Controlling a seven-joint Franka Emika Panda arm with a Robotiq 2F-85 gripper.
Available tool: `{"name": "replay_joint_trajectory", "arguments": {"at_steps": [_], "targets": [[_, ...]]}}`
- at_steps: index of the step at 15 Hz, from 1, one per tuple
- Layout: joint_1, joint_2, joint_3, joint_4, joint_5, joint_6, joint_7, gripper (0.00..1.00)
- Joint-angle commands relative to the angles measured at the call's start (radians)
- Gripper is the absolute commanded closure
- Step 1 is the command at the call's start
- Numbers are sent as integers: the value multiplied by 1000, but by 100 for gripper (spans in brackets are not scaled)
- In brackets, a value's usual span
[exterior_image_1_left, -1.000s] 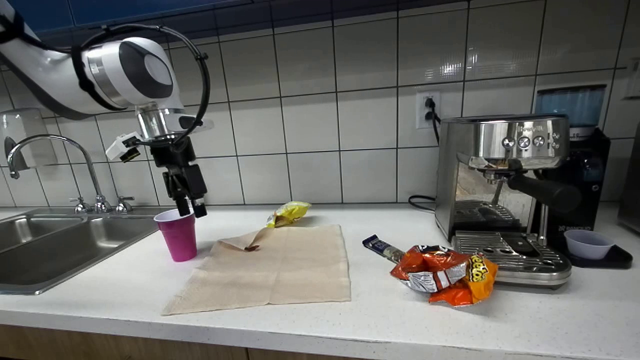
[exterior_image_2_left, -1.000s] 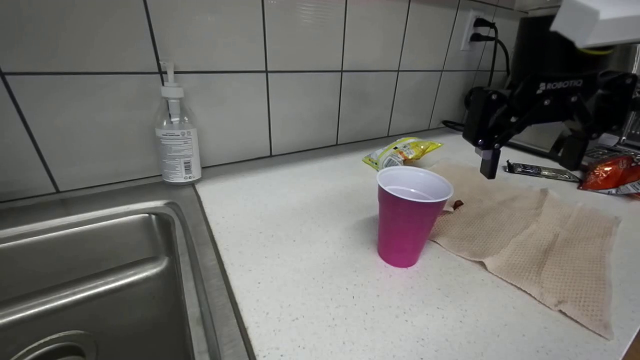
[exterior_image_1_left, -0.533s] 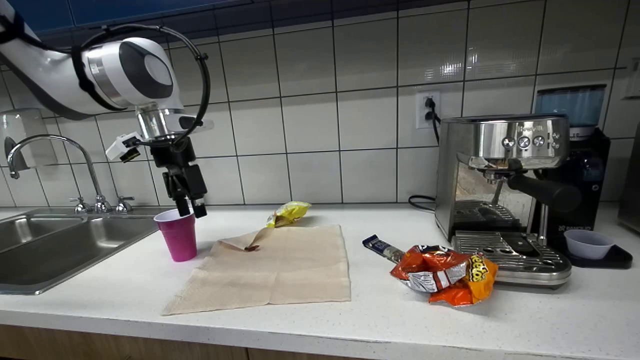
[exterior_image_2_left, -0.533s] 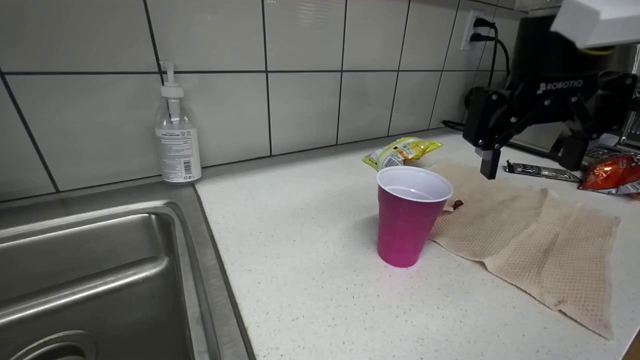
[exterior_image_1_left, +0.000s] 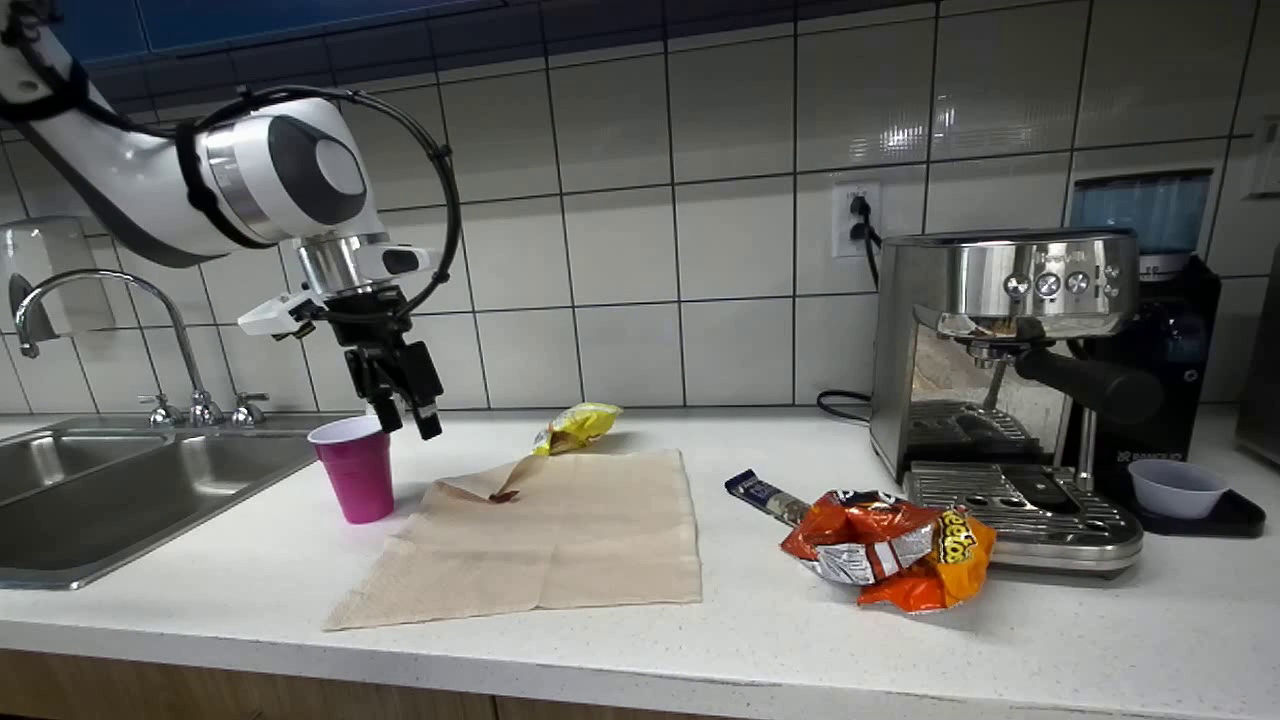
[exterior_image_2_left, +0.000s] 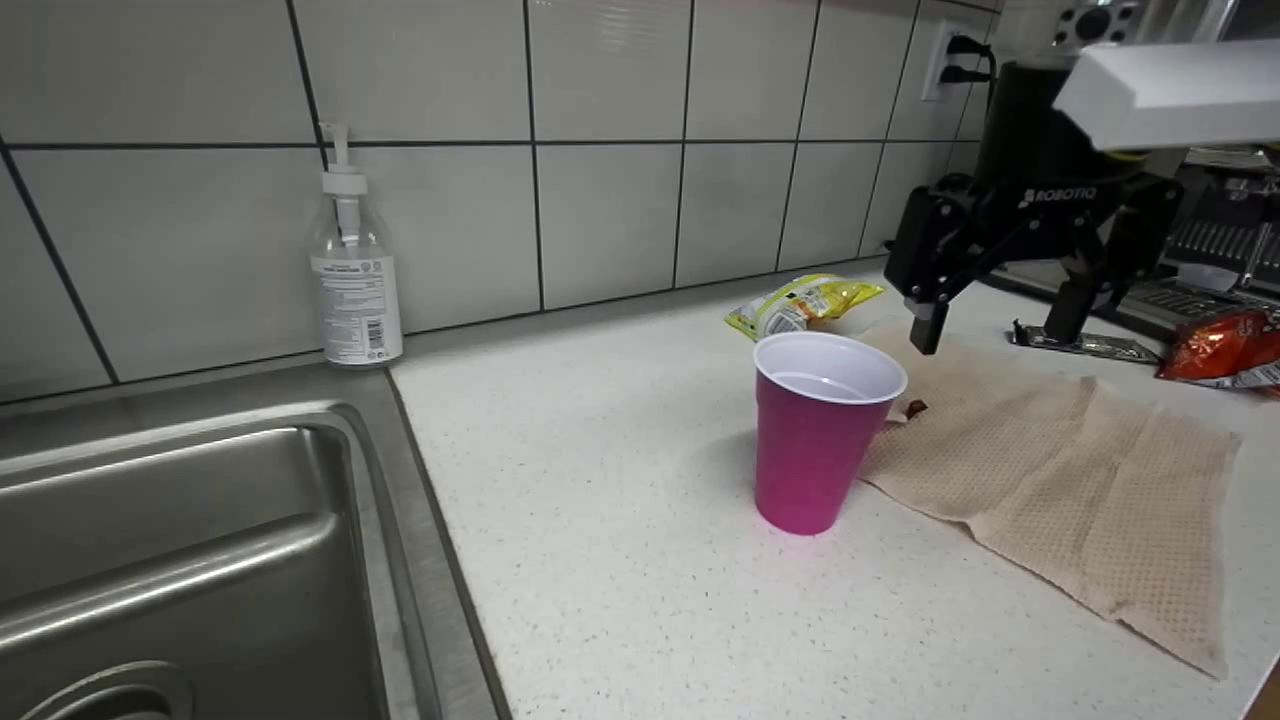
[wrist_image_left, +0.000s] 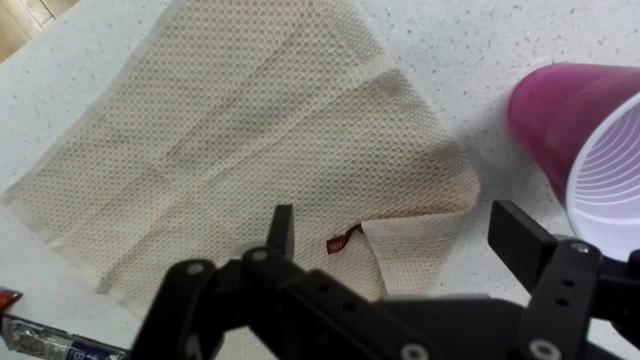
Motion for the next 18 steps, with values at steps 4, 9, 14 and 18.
{"name": "replay_joint_trajectory", "arguments": {"at_steps": [4, 9, 14, 18], "targets": [[4, 113, -77, 34, -74, 106, -158, 0], [21, 201, -111, 70, -122, 194, -277, 0], [44, 206, -134, 52, -96, 203, -277, 0], [45, 206, -137, 52, -96, 203, -276, 0]]}}
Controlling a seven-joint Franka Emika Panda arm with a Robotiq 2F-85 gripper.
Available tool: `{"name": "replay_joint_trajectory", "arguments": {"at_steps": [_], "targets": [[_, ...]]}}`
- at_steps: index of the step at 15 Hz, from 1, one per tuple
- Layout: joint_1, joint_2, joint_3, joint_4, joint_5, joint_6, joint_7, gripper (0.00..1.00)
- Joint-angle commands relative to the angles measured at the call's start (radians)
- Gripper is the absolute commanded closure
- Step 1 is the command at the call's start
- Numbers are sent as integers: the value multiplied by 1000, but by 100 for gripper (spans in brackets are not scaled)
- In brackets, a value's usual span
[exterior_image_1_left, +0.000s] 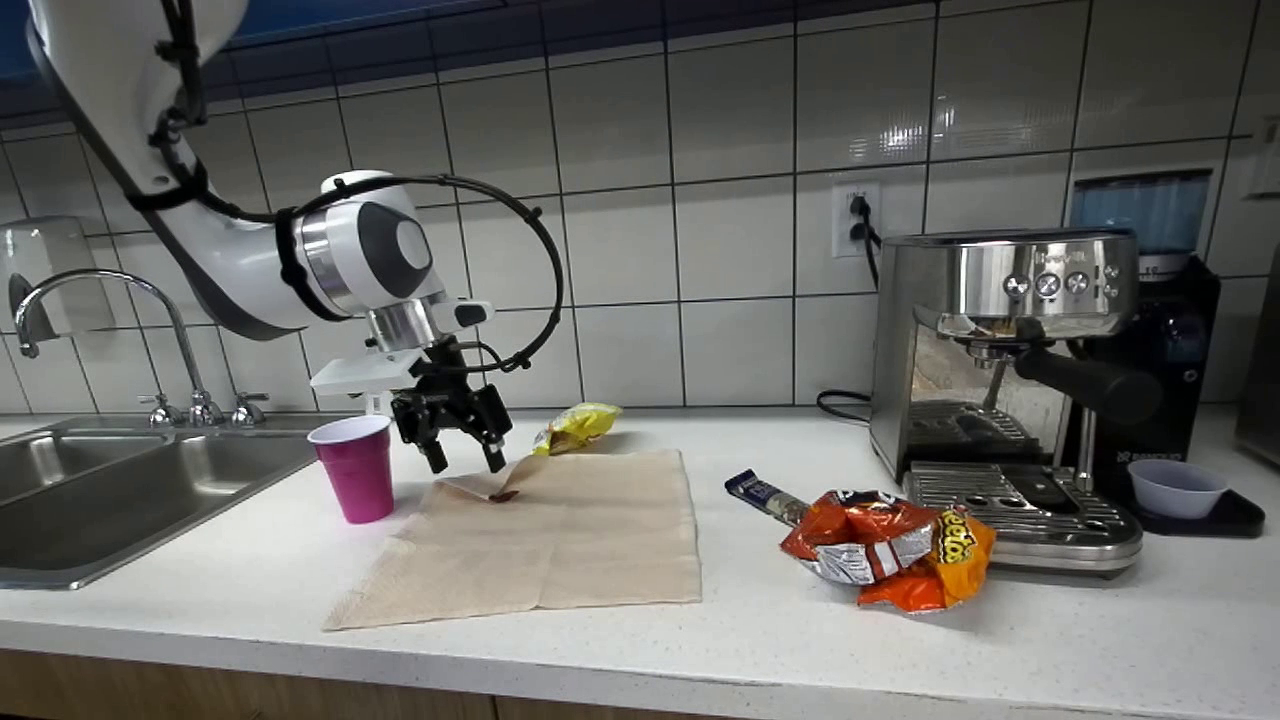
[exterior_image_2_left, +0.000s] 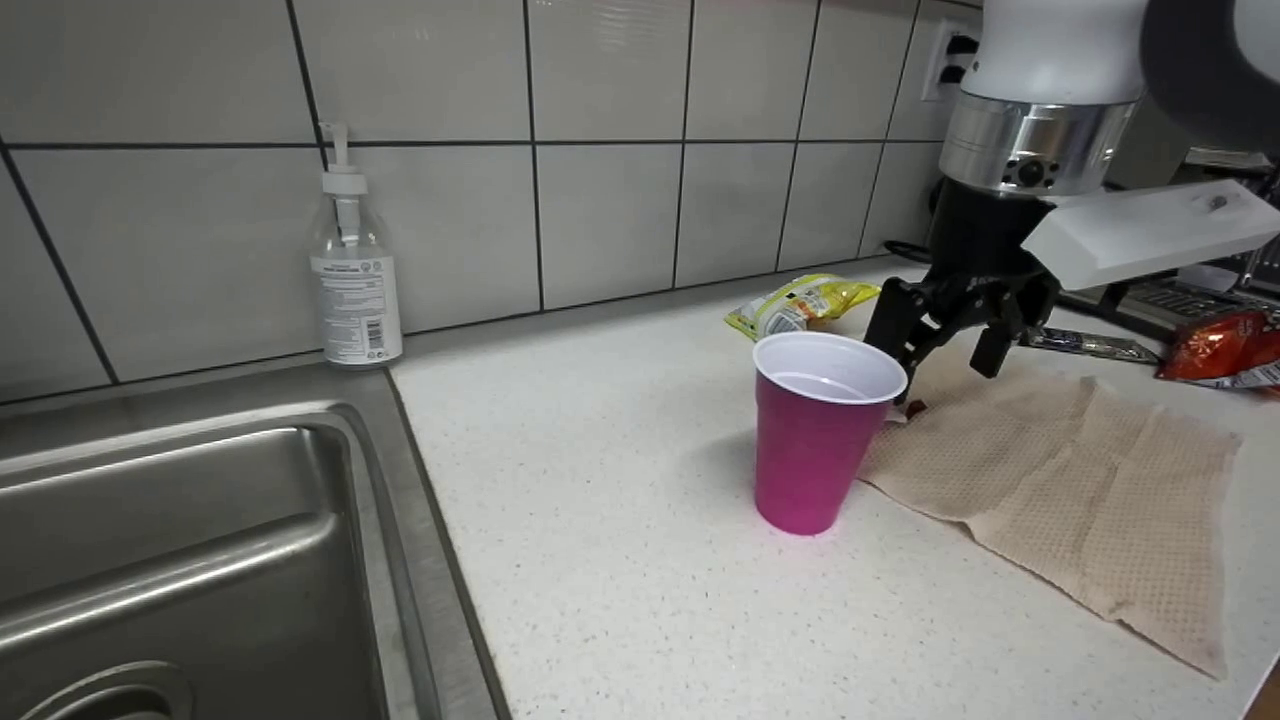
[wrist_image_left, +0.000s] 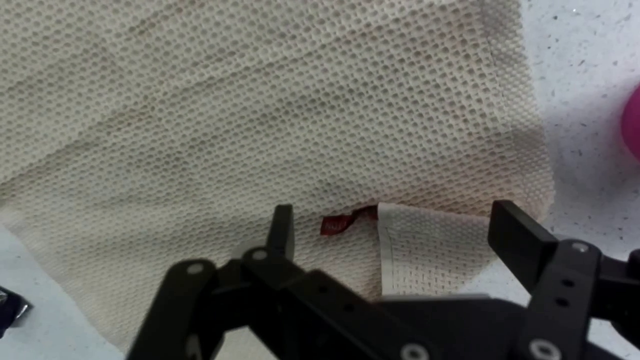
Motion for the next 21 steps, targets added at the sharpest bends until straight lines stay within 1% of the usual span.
{"name": "replay_joint_trajectory", "arguments": {"at_steps": [1, 10, 14, 17, 19, 21], "targets": [[24, -1, -24, 0, 8, 0, -7, 0], [26, 9, -24, 6, 9, 3, -21, 0], [48, 37, -47, 28, -48, 29, 8, 0], [74, 54, -83, 41, -144, 80, 52, 0], [87, 69, -104, 51, -192, 114, 60, 0], [93, 78, -114, 51, -202, 141, 36, 0]]}}
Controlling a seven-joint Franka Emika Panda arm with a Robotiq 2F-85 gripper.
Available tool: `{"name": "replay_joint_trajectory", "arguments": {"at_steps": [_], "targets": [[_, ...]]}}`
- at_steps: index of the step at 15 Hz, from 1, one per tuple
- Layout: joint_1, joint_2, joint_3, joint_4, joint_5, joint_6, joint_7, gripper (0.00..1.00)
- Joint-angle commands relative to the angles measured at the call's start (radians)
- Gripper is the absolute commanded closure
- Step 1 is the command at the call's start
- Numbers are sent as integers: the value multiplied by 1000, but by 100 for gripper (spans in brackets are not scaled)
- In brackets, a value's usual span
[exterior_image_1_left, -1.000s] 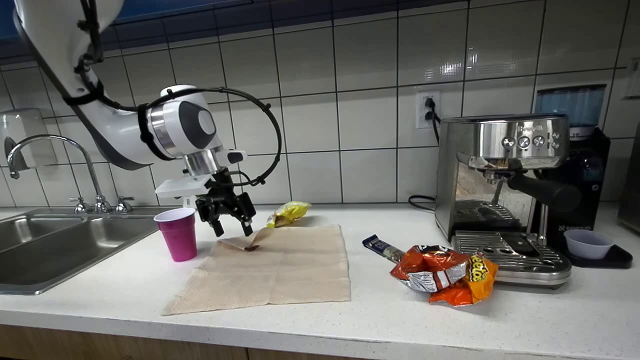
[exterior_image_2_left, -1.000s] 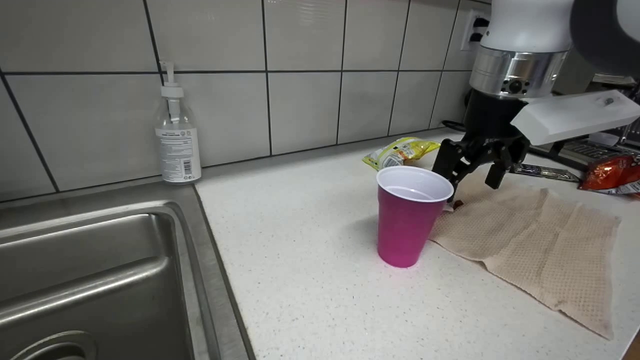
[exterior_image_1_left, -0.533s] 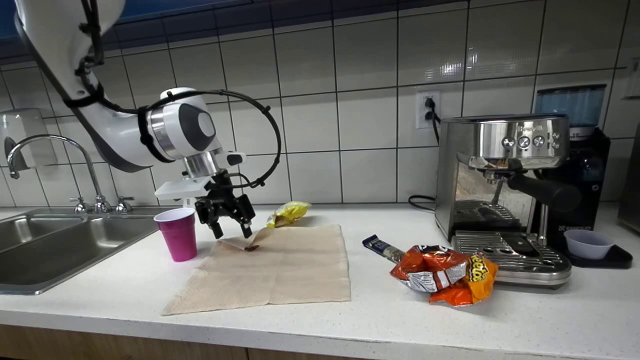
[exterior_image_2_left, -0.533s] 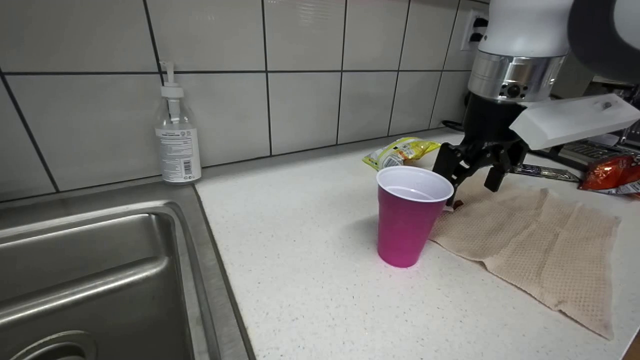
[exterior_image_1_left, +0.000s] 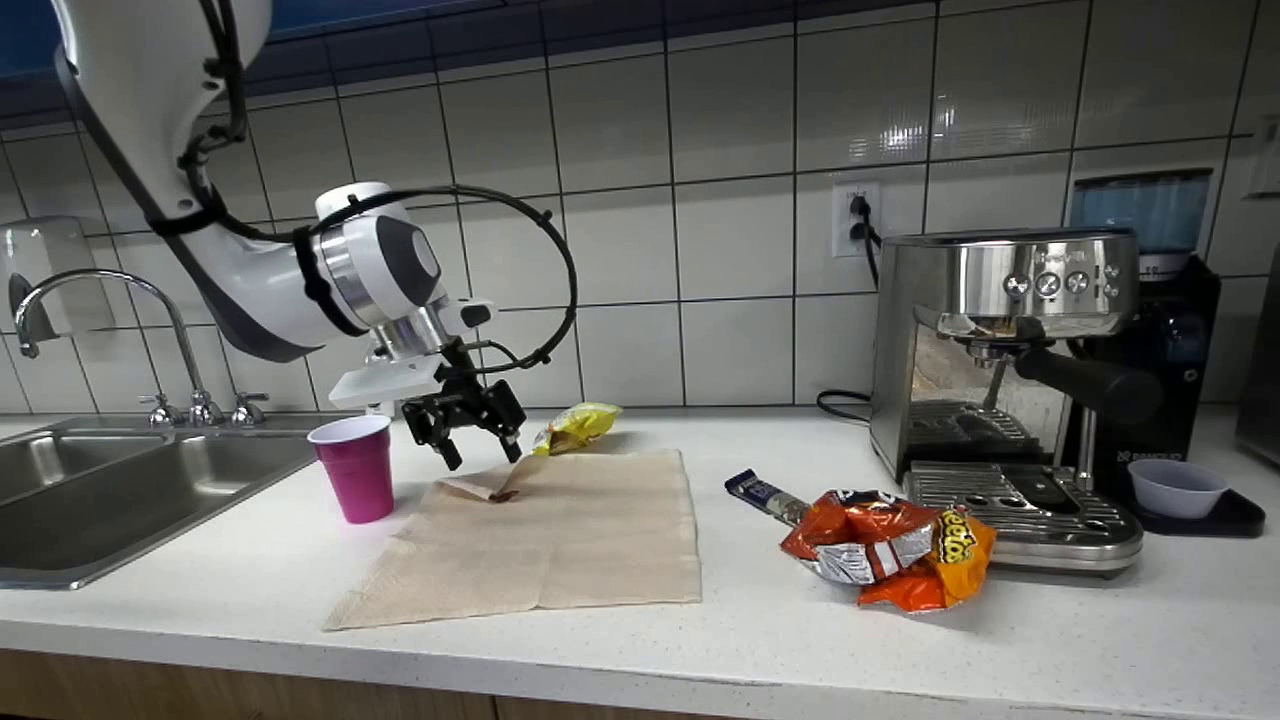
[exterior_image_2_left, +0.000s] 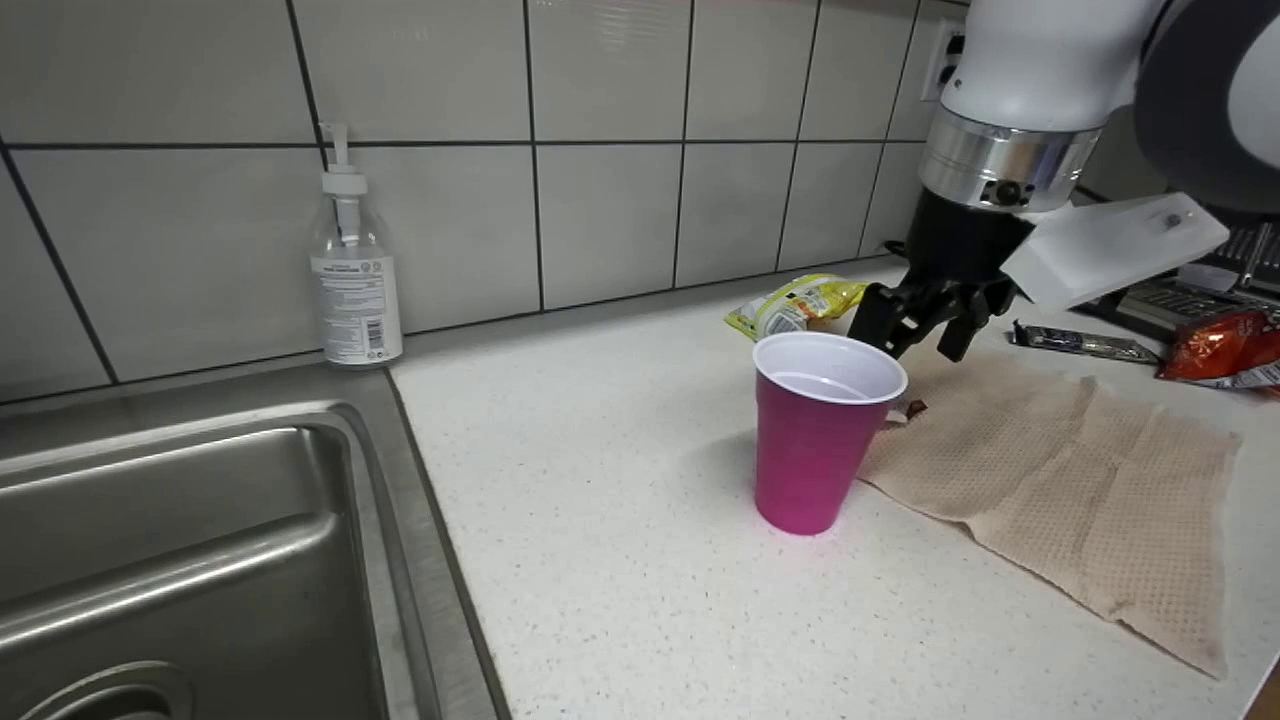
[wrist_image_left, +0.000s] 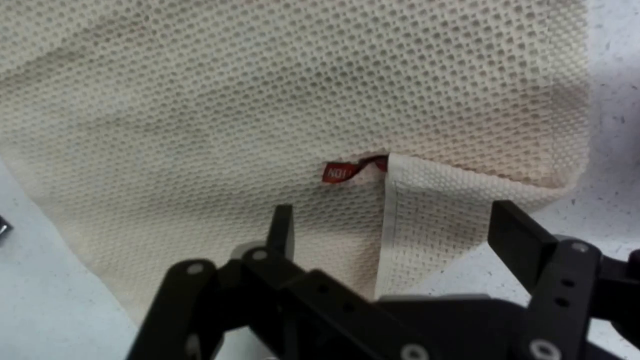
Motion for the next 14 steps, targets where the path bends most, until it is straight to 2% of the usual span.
{"name": "replay_joint_trajectory", "arguments": {"at_steps": [1, 5, 11, 14], "targets": [[27, 28, -30, 23, -36, 43, -8, 0], [31, 38, -32, 18, -25, 53, -58, 0], [37, 44, -58, 15, -77, 78, -116, 0], [20, 38, -44, 3, -102, 88, -123, 0]]}}
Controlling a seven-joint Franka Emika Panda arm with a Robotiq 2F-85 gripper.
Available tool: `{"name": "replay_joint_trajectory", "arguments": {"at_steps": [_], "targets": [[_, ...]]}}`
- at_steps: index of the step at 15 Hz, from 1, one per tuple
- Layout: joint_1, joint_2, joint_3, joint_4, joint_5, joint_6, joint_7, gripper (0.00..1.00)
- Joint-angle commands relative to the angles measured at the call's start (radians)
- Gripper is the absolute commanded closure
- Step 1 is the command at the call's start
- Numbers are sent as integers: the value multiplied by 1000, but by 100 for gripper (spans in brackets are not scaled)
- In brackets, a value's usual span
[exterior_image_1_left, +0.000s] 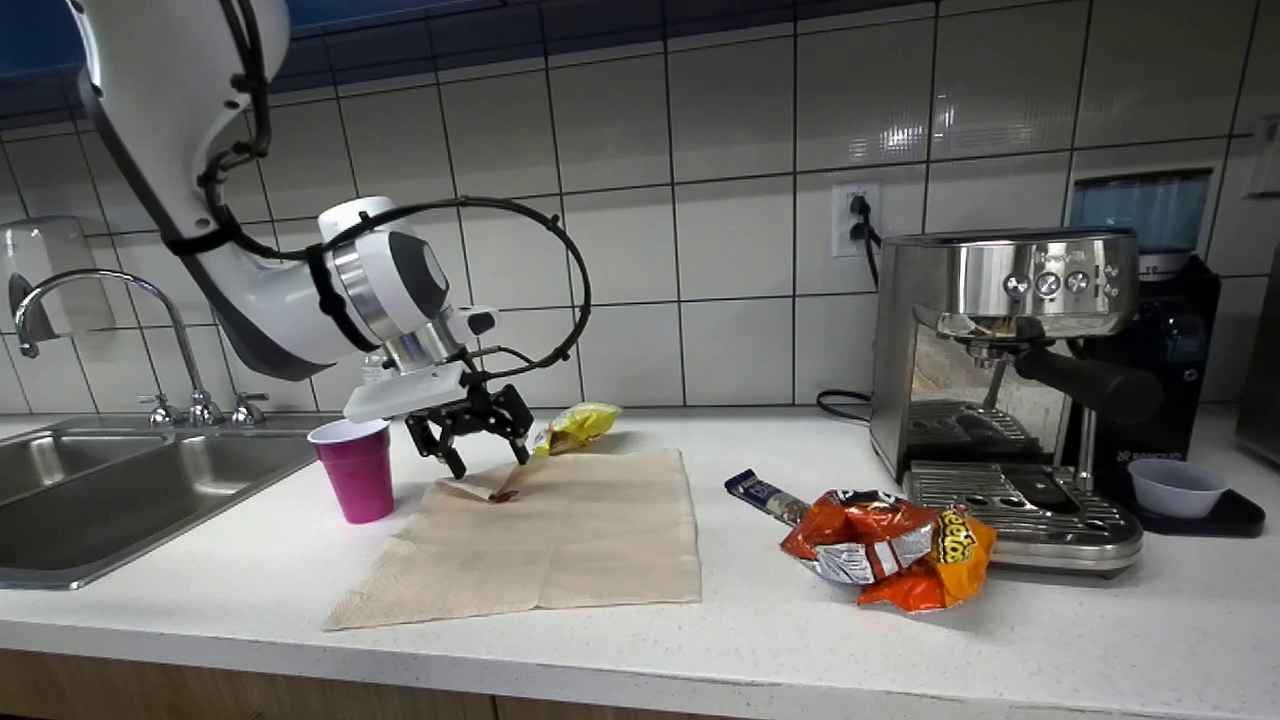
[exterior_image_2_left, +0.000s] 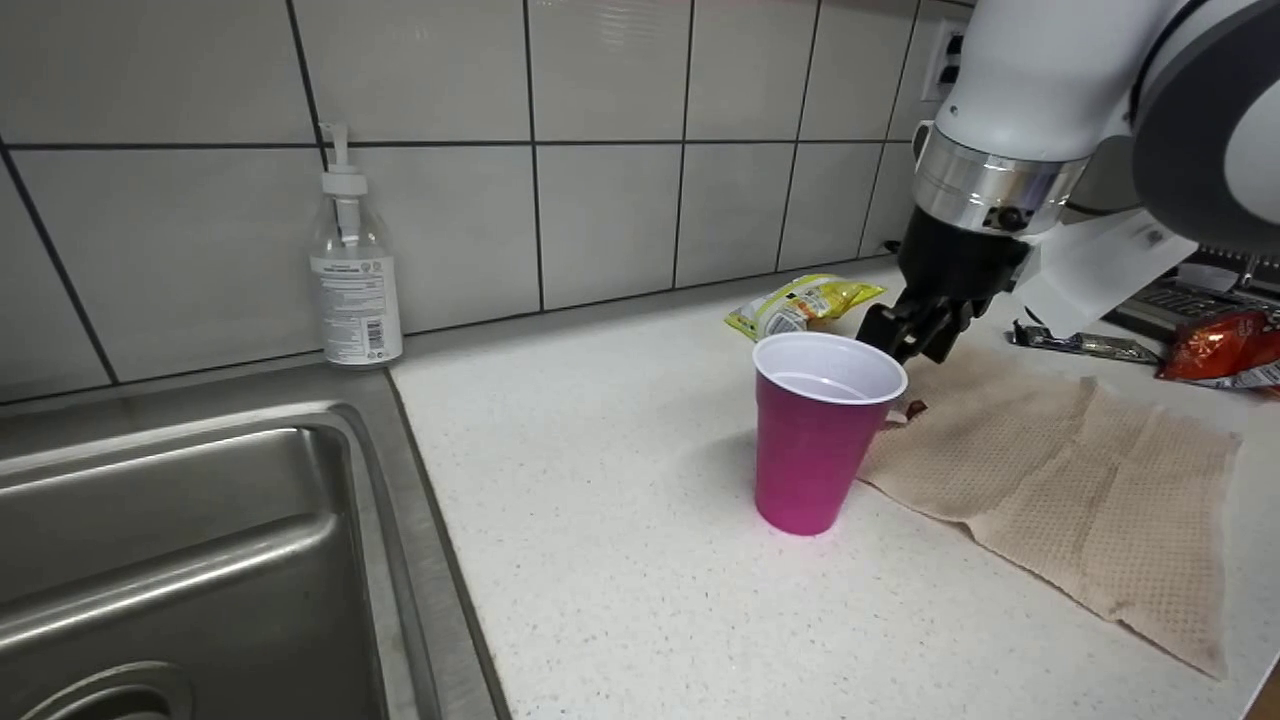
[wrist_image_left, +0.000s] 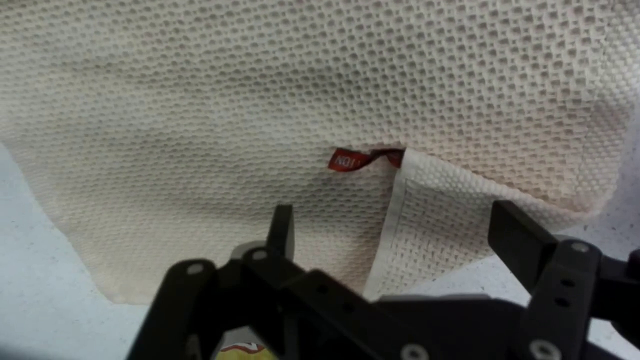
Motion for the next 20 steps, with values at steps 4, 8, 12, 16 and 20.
{"name": "replay_joint_trajectory", "arguments": {"at_steps": [4, 8, 12, 16, 20], "targets": [[-1, -17, -4, -31, -54, 49, -50, 0], [-4, -24, 0, -56, -76, 80, -68, 0], [-3, -22, -3, -70, -92, 108, -83, 0], [-4, -25, -4, -83, -102, 128, -103, 0], [-2, -19, -8, -84, -116, 146, -109, 0]]}}
